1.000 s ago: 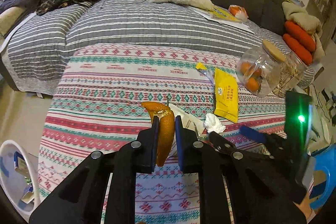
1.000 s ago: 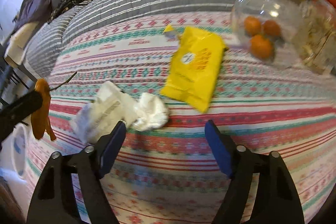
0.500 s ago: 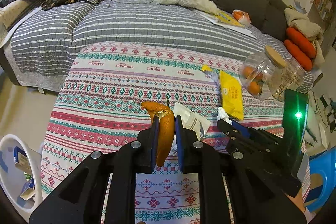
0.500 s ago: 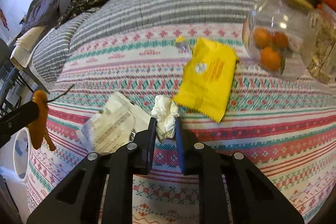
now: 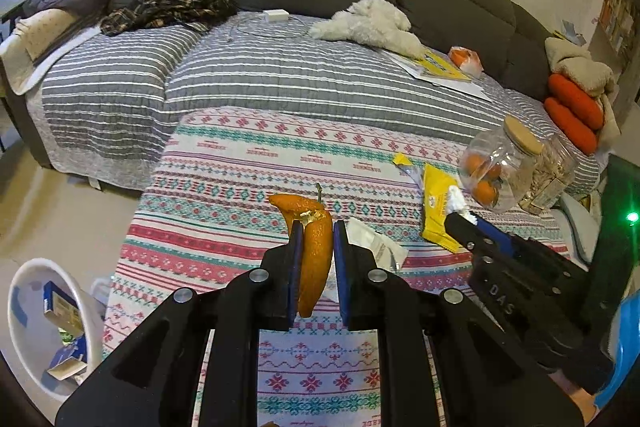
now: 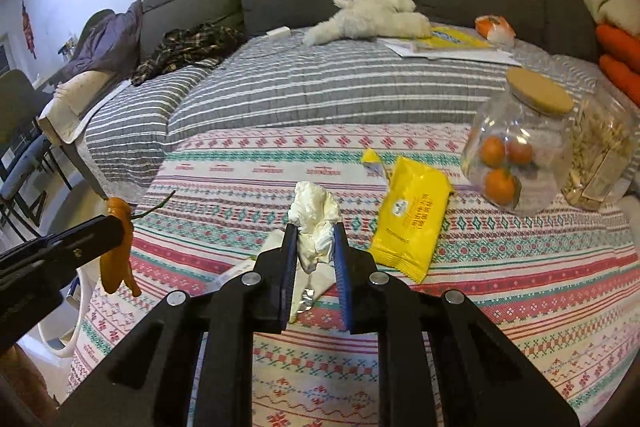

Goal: Collect trash
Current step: 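Grasp the crumpled white tissue with the right tool while the left holds the peel, then carry the orange peel and tissue in both tools toward the white bin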

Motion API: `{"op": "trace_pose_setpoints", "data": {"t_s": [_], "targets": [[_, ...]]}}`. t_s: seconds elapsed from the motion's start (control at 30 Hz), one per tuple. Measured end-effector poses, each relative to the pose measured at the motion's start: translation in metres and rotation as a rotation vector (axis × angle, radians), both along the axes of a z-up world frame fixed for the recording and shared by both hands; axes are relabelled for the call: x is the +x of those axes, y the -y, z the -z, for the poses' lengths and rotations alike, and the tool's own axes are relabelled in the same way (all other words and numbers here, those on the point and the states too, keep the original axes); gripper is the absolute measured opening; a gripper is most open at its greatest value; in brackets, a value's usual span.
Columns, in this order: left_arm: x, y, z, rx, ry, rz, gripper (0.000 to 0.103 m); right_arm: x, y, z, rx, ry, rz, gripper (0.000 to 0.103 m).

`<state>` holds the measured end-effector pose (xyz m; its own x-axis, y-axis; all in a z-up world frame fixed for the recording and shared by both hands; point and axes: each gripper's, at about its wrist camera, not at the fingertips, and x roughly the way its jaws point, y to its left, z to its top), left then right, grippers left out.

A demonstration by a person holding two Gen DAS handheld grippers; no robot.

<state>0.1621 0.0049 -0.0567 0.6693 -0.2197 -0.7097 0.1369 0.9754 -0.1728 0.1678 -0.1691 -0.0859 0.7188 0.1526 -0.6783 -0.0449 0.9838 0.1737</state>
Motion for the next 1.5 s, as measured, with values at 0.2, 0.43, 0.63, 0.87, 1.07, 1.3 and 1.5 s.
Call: {"op": "trace_pose_setpoints", "data": {"t_s": [0.2, 0.43, 0.63, 0.87, 1.07, 1.3, 1.5], "targets": [[-0.010, -0.017, -0.004, 0.014, 0.010, -0.020, 0.014, -0.010, -0.019, -0.012, 0.000, 0.025, -0.026, 0.018], [-0.021, -0.051, -0.015, 0.013, 0.027, -0.075, 0.014, -0.021, -0.053, -0.020, 0.000, 0.042, -0.082, 0.018], [-0.033, -0.092, -0.023, 0.022, 0.042, -0.159, 0.014, -0.030, -0.088, -0.020, 0.005, 0.036, -0.147, 0.018], [-0.045, -0.144, -0.029, 0.040, 0.043, -0.271, 0.014, -0.041, -0.127, -0.018, 0.006, 0.029, -0.223, 0.018], [-0.058, -0.189, -0.026, 0.082, 0.007, -0.346, 0.014, -0.050, -0.167, -0.013, 0.003, 0.022, -0.302, 0.018], [-0.070, -0.231, -0.018, 0.080, -0.052, -0.399, 0.014, -0.063, -0.217, -0.004, -0.027, 0.012, -0.390, 0.018], [-0.068, -0.250, -0.005, 0.058, -0.128, -0.403, 0.017, -0.065, -0.244, -0.001, -0.032, 0.003, -0.432, 0.018]]}}
